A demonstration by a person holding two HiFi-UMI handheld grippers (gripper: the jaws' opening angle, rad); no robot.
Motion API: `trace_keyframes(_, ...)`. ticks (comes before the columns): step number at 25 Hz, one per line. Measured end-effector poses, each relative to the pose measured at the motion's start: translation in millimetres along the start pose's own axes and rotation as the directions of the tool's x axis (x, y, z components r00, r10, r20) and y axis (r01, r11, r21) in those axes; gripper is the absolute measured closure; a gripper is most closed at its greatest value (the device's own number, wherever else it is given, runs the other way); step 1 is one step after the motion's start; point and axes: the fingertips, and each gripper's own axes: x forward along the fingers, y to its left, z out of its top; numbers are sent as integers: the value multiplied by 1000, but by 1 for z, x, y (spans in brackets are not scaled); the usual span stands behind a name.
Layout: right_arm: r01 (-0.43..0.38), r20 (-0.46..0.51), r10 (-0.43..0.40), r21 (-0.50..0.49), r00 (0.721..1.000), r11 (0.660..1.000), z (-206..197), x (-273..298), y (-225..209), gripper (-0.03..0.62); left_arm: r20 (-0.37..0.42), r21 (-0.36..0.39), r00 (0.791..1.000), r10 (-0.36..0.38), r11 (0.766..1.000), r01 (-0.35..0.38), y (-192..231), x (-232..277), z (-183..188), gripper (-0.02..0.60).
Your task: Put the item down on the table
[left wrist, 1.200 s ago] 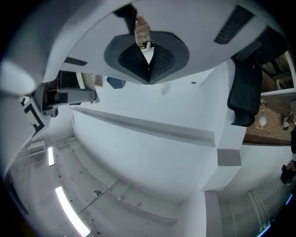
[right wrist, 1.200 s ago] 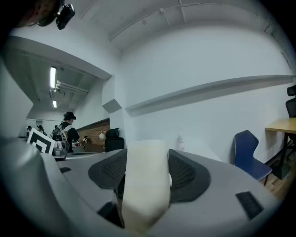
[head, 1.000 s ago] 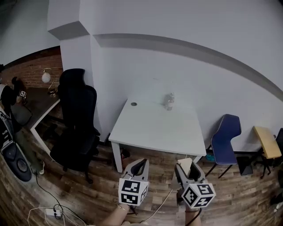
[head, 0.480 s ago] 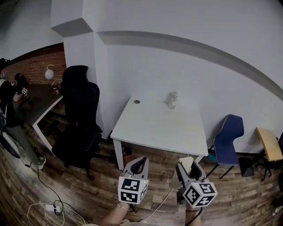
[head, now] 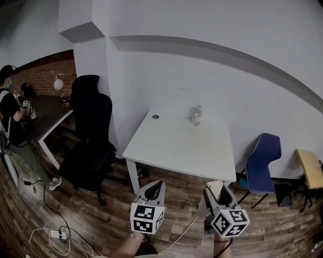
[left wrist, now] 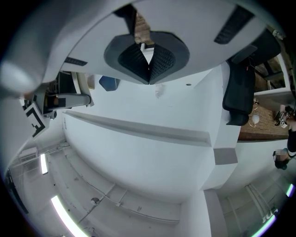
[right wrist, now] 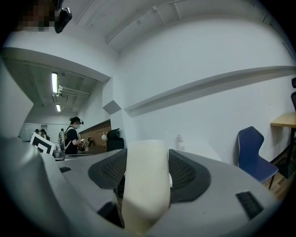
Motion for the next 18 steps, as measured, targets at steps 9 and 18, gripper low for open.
trace_keyframes(9,8,1,-8,31,1000,999,-2,11,-29,296,-12,13,1000,9,1000,-9,-7,22,-2,565)
trace_keyframes(18,16,-1,-16,32,1000,999,2,40,-43,296,-13,8,1000,4,1000,-4,2,57,1,565)
